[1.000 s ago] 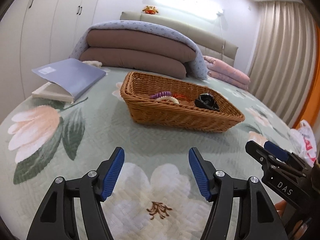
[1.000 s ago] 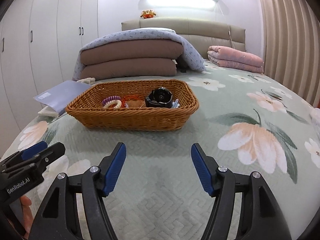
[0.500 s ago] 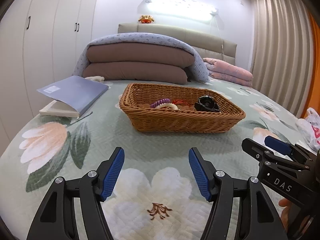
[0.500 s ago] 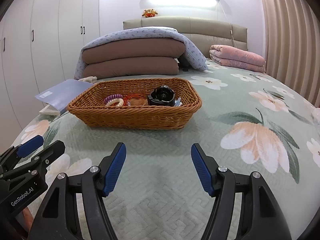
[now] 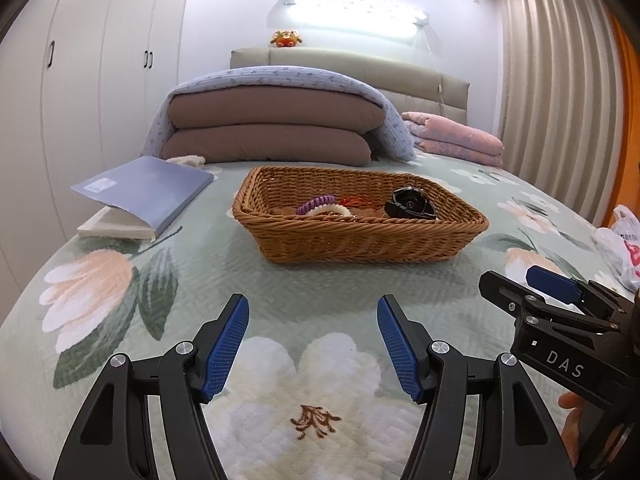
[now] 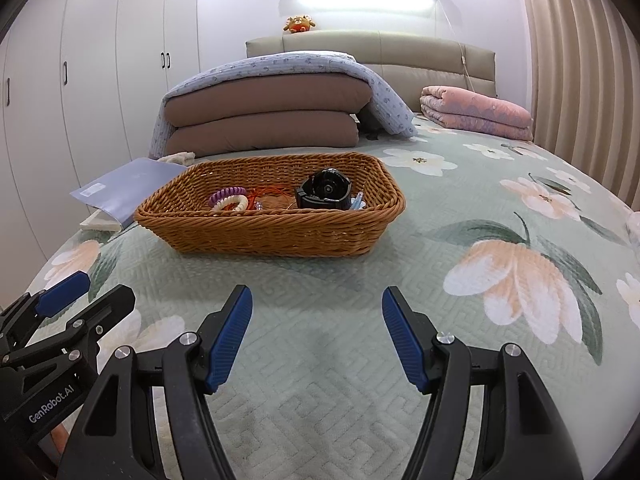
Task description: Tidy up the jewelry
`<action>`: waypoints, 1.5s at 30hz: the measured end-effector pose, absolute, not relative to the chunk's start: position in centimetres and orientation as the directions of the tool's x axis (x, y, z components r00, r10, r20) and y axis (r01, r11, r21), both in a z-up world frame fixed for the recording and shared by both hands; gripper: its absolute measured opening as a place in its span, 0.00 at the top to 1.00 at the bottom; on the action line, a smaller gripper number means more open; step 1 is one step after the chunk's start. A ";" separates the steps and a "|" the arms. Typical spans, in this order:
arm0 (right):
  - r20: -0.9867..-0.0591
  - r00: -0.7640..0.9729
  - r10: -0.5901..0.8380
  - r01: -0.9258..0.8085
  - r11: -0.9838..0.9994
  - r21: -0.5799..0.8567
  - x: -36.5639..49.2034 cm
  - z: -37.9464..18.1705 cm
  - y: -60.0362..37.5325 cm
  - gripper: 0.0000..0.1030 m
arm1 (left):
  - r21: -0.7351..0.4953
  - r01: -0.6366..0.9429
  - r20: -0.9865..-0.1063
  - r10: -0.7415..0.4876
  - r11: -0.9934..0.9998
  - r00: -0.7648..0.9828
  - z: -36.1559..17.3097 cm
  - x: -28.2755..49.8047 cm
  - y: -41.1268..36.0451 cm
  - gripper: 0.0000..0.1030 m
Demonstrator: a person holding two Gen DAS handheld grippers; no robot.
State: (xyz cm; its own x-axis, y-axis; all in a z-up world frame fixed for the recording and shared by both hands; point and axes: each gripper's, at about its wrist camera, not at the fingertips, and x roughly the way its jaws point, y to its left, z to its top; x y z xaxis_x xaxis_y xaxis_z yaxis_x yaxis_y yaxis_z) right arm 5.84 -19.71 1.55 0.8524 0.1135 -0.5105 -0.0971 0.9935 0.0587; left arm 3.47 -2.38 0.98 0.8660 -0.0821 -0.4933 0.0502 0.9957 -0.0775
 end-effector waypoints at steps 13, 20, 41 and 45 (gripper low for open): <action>-0.511 0.852 0.119 -0.098 0.993 0.069 5.9 1.5 -19.9 0.32 | -0.083 0.060 -0.500 -0.093 0.995 0.861 0.9 3.6 -2.4 0.34; -0.512 0.851 0.119 -0.097 0.993 0.070 5.9 1.4 -19.9 0.32 | -0.104 0.063 -0.512 -0.108 0.993 0.852 0.7 3.8 -2.1 0.34; -0.513 0.850 0.120 -0.095 0.993 0.076 6.0 1.5 -19.9 0.32 | -0.111 0.061 -0.522 -0.110 0.992 0.846 0.6 4.0 -2.0 0.34; -0.513 0.850 0.119 -0.094 0.993 0.074 6.0 1.5 -19.9 0.32 | -0.113 0.062 -0.523 -0.112 0.992 0.845 0.5 4.0 -1.9 0.34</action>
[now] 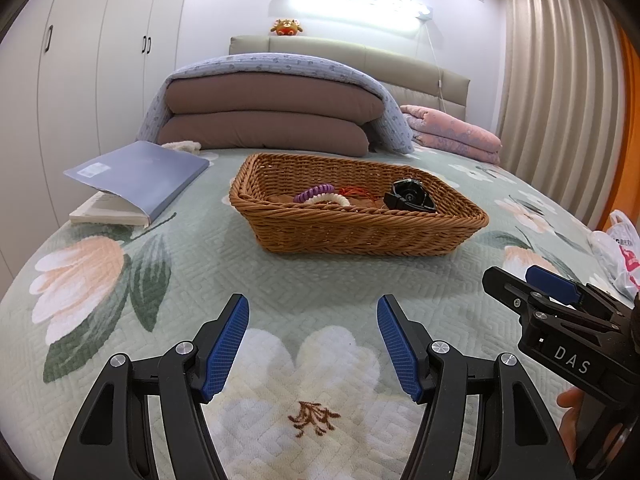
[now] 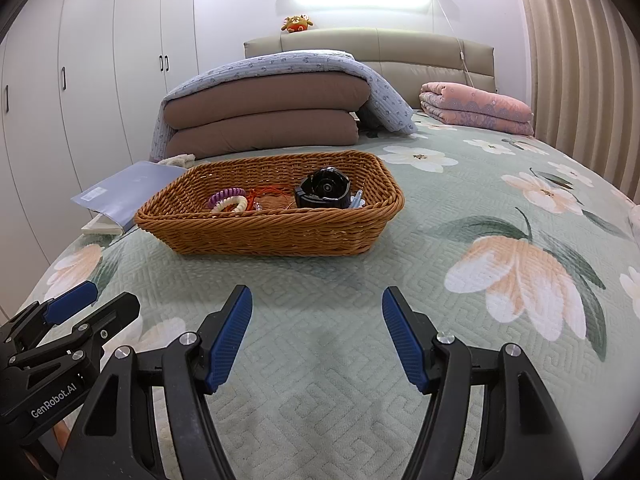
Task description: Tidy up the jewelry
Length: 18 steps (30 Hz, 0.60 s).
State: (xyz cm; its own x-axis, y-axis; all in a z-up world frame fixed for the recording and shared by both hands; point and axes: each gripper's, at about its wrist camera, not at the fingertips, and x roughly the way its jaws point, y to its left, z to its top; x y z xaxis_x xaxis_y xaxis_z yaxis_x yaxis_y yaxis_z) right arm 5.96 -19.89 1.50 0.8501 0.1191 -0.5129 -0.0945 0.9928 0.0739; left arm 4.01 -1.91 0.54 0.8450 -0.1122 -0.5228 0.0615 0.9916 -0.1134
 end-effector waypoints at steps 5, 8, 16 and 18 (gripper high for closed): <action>-0.514 0.849 0.120 -0.095 0.993 0.075 6.0 1.5 -19.9 0.32 | -0.113 0.062 -0.523 -0.112 0.992 0.845 0.5 4.0 -1.9 0.34; -0.513 0.850 0.120 -0.094 0.993 0.076 6.0 1.5 -19.9 0.32 | -0.113 0.062 -0.523 -0.112 0.992 0.845 0.5 4.0 -1.9 0.34; -0.515 0.849 0.121 -0.095 0.993 0.076 6.0 1.5 -19.8 0.32 | -0.113 0.061 -0.524 -0.112 0.992 0.844 0.5 4.0 -1.9 0.34; -0.515 0.848 0.121 -0.095 0.992 0.077 6.0 1.5 -19.8 0.32 | -0.117 0.060 -0.525 -0.113 0.991 0.844 0.5 4.0 -1.8 0.34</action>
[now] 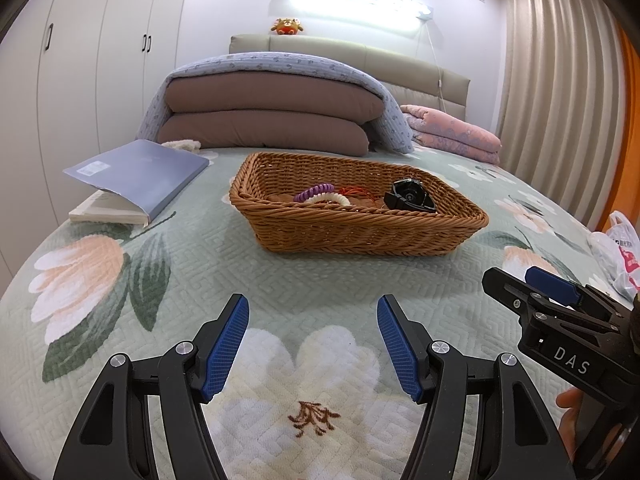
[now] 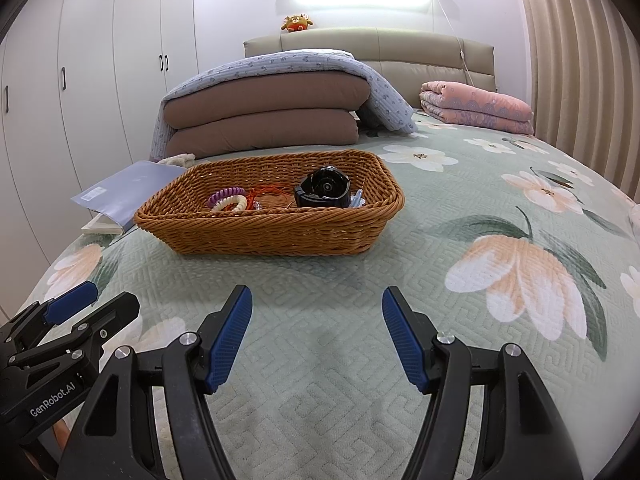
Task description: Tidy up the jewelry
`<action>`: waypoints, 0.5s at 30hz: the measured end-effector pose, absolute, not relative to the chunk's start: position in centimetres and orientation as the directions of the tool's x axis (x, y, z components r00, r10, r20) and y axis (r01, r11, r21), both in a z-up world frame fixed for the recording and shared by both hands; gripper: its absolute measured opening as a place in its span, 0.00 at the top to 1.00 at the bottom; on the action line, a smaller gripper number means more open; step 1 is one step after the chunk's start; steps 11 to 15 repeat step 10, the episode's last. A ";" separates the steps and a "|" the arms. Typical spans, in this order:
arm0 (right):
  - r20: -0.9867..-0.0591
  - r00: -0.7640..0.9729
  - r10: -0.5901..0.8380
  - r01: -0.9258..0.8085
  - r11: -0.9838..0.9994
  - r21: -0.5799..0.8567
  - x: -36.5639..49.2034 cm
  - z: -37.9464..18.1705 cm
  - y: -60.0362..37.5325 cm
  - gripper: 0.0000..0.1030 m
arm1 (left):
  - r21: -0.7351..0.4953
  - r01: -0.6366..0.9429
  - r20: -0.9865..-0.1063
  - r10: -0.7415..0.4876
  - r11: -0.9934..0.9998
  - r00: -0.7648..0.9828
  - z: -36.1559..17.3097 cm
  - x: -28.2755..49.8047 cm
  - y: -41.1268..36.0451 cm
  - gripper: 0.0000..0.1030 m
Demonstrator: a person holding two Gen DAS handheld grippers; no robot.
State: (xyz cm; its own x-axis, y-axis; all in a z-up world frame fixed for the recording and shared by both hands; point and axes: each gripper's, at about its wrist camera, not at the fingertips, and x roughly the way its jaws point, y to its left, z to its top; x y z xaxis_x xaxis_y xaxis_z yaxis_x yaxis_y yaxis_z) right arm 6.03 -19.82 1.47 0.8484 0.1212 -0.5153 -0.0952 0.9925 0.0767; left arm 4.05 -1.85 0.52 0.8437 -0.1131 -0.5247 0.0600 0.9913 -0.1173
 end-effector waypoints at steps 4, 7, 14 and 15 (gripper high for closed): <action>-0.516 0.848 0.121 -0.095 0.993 0.077 6.0 1.4 -19.7 0.32 | -0.131 0.067 -0.522 -0.126 0.989 0.843 0.4 4.0 -1.6 0.34; -0.515 0.848 0.121 -0.095 0.992 0.077 6.0 1.4 -19.8 0.32 | -0.129 0.059 -0.509 -0.117 0.990 0.853 0.5 3.9 -1.5 0.34; -0.515 0.849 0.121 -0.095 0.992 0.078 6.0 1.4 -19.8 0.32 | -0.148 0.051 -0.511 -0.121 0.988 0.851 0.5 4.0 -1.1 0.34; -0.515 0.849 0.121 -0.095 0.992 0.078 6.0 1.4 -19.8 0.32 | -0.148 0.051 -0.511 -0.121 0.988 0.851 0.5 4.0 -1.1 0.34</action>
